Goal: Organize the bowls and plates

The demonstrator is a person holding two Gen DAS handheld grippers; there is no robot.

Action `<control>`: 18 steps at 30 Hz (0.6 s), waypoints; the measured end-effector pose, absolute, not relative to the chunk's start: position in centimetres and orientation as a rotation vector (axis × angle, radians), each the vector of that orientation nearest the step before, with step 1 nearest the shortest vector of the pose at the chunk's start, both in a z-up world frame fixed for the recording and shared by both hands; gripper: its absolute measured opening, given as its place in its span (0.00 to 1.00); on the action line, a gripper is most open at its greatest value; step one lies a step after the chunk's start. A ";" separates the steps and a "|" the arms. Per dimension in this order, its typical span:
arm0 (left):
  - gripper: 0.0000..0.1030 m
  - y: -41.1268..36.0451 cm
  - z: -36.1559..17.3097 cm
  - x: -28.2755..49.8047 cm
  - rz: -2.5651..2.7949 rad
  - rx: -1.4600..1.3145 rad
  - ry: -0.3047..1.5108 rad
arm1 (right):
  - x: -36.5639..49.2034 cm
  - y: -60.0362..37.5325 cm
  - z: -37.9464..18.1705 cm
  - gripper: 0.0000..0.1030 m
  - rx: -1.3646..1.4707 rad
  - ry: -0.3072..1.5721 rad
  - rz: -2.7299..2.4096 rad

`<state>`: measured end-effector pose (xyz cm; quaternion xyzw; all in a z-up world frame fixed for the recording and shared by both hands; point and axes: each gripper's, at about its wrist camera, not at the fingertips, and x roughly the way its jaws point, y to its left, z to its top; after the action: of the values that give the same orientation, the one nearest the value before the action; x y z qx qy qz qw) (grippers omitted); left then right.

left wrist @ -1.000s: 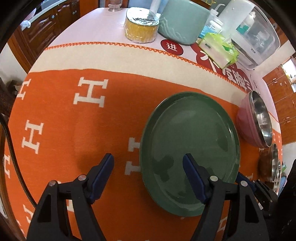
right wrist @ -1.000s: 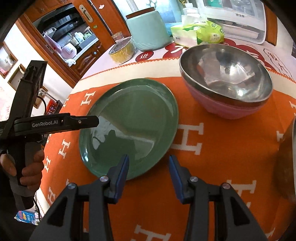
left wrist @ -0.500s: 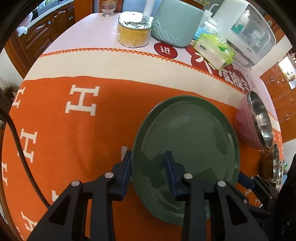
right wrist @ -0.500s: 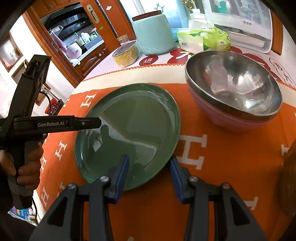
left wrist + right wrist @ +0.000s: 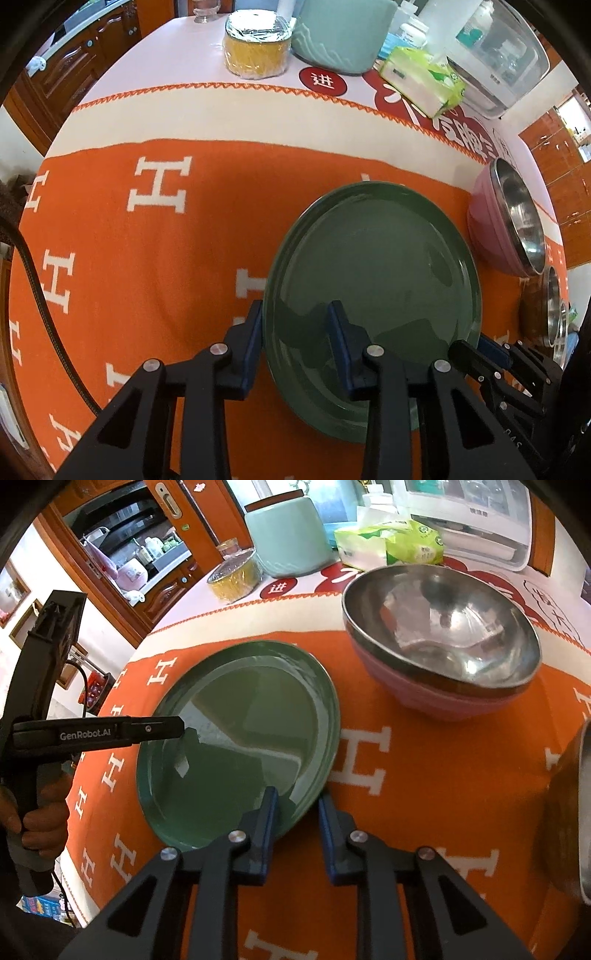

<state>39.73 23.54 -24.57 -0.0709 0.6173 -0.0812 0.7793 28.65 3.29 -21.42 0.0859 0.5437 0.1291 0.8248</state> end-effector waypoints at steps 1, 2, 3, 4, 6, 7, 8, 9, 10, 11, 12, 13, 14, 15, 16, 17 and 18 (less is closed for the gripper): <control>0.32 23.5 -24.5 39.6 -0.177 -0.157 1.336 | 28.5 3.2 -21.3 0.20 0.184 1.155 0.272; 0.32 23.6 -24.4 39.5 -0.180 -0.161 1.338 | 28.3 3.1 -21.1 0.20 0.187 1.154 0.270; 0.32 23.6 -24.3 39.2 -0.183 -0.165 1.339 | 28.2 3.1 -20.9 0.20 0.189 1.152 0.269; 0.32 23.7 -24.1 39.1 -0.185 -0.167 1.339 | 28.0 3.1 -20.8 0.20 0.190 1.149 0.268; 0.32 23.7 -23.8 38.6 -0.192 -0.168 1.335 | 27.6 3.1 -20.4 0.20 0.184 1.144 0.264; 0.32 23.6 -23.5 38.3 -0.195 -0.167 1.332 | 27.3 3.1 -20.1 0.20 0.180 1.139 0.261; 0.32 23.6 -23.3 38.1 -0.199 -0.166 1.329 | 27.1 3.1 -19.9 0.20 0.178 1.132 0.258; 0.32 23.6 -23.0 37.8 -0.203 -0.166 1.324 | 26.8 3.1 -19.6 0.20 0.176 1.127 0.254; 0.32 23.6 -22.7 37.4 -0.209 -0.167 1.320 | 26.6 3.1 -19.4 0.20 0.174 1.123 0.251; 0.32 23.6 -22.4 37.2 -0.213 -0.169 1.318 | 26.3 3.1 -19.1 0.20 0.173 1.117 0.247; 0.32 23.6 -22.1 36.9 -0.218 -0.173 1.314 | 26.0 3.1 -18.9 0.20 0.173 1.112 0.243; 0.32 23.6 -21.7 36.7 -0.225 -0.176 1.309 | 25.8 3.0 -18.6 0.20 0.174 1.106 0.238; 0.32 23.6 -21.3 36.4 -0.233 -0.178 1.301 | 25.6 2.9 -18.4 0.20 0.175 1.101 0.236; 0.32 23.6 -20.8 36.1 -0.240 -0.179 1.292 | 25.3 2.9 -18.0 0.20 0.175 1.092 0.231; 0.32 23.5 -20.3 35.7 -0.249 -0.177 1.283 | 25.1 2.9 -17.6 0.20 0.175 1.083 0.226; 0.32 23.4 -19.8 35.3 -0.258 -0.171 1.277 | 24.8 2.8 -17.3 0.20 0.173 1.073 0.222; 0.32 23.3 -19.4 34.9 -0.268 -0.162 1.272 | 24.4 2.7 -16.8 0.20 0.172 1.062 0.216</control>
<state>34.90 23.29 -19.36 -0.0751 0.5915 -0.1246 0.7931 24.39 2.74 -16.83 0.0816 0.5049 0.1028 0.8531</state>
